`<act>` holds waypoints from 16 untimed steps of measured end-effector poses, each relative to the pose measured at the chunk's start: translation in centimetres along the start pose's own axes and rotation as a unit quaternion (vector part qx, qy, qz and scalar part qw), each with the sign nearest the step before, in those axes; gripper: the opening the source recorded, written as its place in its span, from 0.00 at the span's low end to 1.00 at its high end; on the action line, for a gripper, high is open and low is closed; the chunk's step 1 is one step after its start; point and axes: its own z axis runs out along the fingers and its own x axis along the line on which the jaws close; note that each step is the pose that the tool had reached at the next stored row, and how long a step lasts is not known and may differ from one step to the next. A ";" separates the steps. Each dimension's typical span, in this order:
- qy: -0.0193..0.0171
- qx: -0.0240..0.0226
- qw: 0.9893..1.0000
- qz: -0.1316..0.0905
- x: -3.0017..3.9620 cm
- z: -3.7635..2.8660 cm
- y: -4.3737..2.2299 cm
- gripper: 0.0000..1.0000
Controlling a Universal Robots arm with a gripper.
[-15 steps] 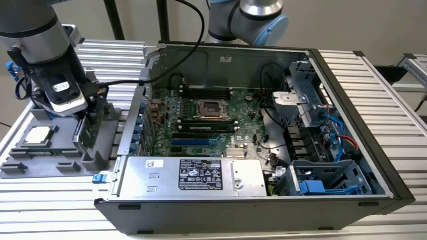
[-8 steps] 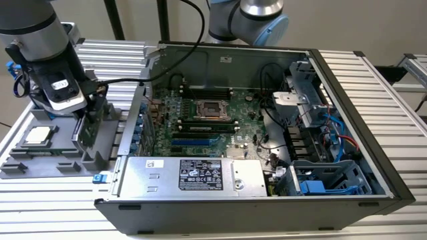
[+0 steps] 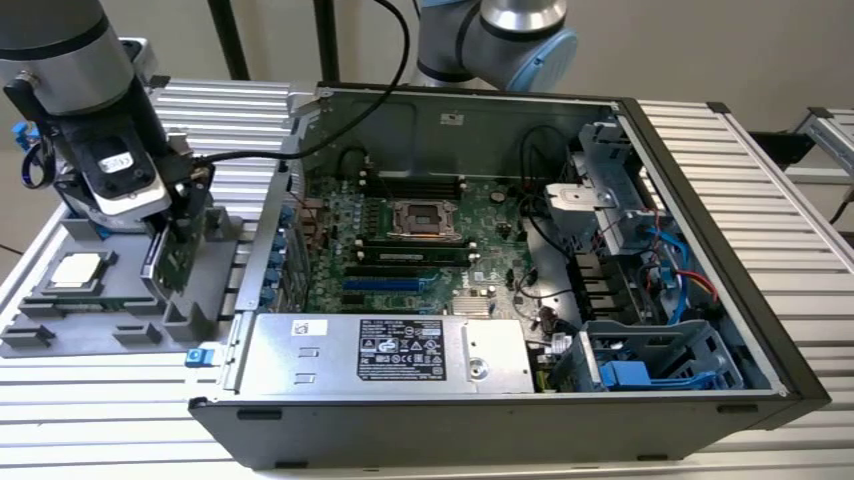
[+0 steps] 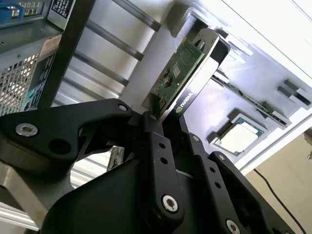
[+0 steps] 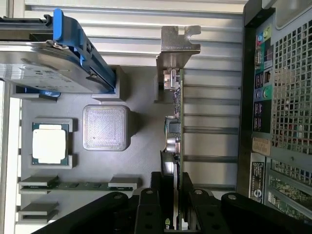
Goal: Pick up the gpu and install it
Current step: 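Pick up the gpu and move the gpu toward the slot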
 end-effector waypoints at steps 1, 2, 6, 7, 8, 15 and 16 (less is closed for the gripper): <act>0.000 0.000 1.000 0.000 0.00 -0.07 0.00 0.00; 0.000 0.000 1.000 0.000 0.00 -0.14 0.01 0.00; 0.000 0.000 1.000 0.000 0.00 -0.39 0.03 0.00; 0.000 0.000 1.000 0.000 0.00 -0.45 0.03 0.00; 0.000 0.000 1.000 0.000 -0.01 -0.51 0.03 0.00; 0.000 0.000 1.000 0.000 -0.01 -0.89 0.06 0.00; 0.000 0.000 1.000 0.000 -0.01 -0.94 0.06 0.00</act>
